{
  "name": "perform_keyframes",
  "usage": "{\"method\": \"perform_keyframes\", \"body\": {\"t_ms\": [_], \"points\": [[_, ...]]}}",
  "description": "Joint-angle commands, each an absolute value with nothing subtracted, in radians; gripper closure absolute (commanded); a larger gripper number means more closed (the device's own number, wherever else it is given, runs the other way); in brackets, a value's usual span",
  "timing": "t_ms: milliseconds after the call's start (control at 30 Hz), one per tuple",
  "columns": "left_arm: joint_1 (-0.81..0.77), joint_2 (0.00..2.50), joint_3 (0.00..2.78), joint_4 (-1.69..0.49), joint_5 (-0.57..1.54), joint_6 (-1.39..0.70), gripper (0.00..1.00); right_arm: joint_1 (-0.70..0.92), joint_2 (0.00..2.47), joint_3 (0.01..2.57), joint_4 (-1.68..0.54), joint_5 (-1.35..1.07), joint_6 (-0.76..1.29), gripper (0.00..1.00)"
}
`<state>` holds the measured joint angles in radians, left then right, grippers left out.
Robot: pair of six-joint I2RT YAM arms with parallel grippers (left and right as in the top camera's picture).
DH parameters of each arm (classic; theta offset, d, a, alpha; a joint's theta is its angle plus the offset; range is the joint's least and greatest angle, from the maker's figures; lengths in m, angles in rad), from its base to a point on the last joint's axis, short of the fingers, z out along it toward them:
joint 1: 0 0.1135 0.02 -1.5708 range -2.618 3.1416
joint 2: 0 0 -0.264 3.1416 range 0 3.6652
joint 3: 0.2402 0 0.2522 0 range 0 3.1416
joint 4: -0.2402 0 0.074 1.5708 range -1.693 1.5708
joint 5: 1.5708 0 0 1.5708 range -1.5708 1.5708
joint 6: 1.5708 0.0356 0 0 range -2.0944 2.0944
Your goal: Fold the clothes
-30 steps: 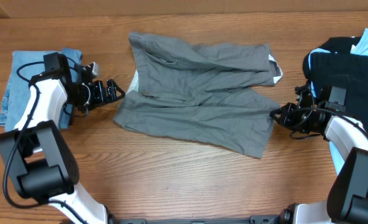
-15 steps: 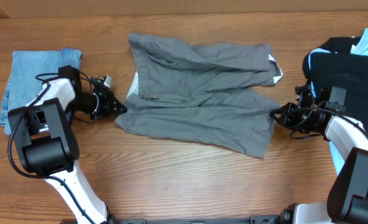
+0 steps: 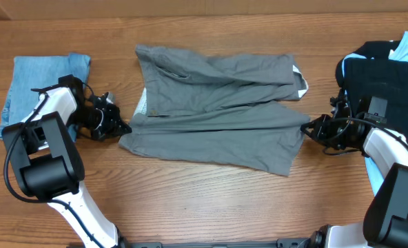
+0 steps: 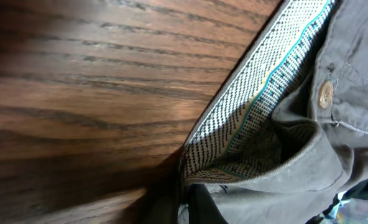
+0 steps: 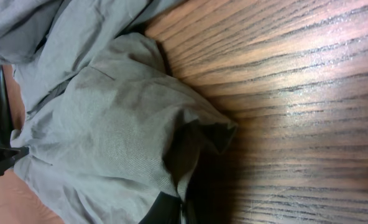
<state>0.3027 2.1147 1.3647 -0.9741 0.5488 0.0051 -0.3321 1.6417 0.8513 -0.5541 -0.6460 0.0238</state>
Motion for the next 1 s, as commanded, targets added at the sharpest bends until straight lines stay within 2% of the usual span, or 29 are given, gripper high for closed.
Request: {"method": "perform_keyframes", "body": {"t_ms": [0, 100, 133, 233, 300, 333, 367, 400, 433, 467, 500, 667, 967], "points": [[0.339, 2.105, 1.377, -0.955, 0.406, -0.049, 0.94, -0.348, 1.629, 0.896, -0.536, -0.574, 0.031, 0.39], [0.339, 2.088, 1.425, -0.969, 0.487, -0.048, 0.88, -0.349, 1.629, 0.953, -0.574, -0.57, 0.039, 0.02], [0.337, 2.063, 1.449, -0.971, 0.531, -0.044, 0.85, -0.349, 1.629, 1.002, -0.618, -0.566, 0.04, 0.0], [0.326, 1.956, 1.489, -0.968, 0.55, -0.04, 0.67, -0.34, 1.629, 1.149, -0.812, -0.566, 0.049, 0.0], [0.307, 1.863, 1.499, -0.964, 0.55, -0.036, 0.46, -0.315, 1.629, 1.223, -0.966, -0.566, 0.04, 0.02], [0.293, 1.821, 1.499, -0.967, 0.546, -0.026, 0.41, -0.301, 1.629, 1.241, -1.023, -0.566, 0.024, 0.07], [0.272, 1.783, 1.499, -0.976, 0.525, -0.022, 0.31, -0.276, 1.628, 1.252, -1.092, -0.566, 0.004, 0.17], [0.247, 1.753, 1.499, -0.992, 0.494, -0.022, 0.21, -0.257, 1.627, 1.251, -1.132, -0.555, -0.004, 0.29], [0.223, 1.736, 1.499, -1.007, 0.465, -0.023, 0.1, -0.235, 1.628, 1.248, -1.17, -0.519, -0.003, 0.51], [0.2, 1.727, 1.499, -1.019, 0.442, -0.024, 0.0, -0.215, 1.628, 1.24, -1.189, -0.492, -0.003, 0.62], [0.171, 1.726, 1.499, -1.035, 0.417, -0.028, 0.0, -0.184, 1.628, 1.219, -1.196, -0.471, -0.002, 0.71], [0.094, 1.74, 1.499, -1.073, 0.355, -0.03, 0.0, -0.13, 1.628, 1.1, -1.135, -0.426, 0.039, 0.72], [0.089, 1.74, 1.499, -1.073, 0.355, -0.03, 0.0, -0.112, 1.628, 0.961, -0.975, -0.467, 0.042, 0.69]]}}
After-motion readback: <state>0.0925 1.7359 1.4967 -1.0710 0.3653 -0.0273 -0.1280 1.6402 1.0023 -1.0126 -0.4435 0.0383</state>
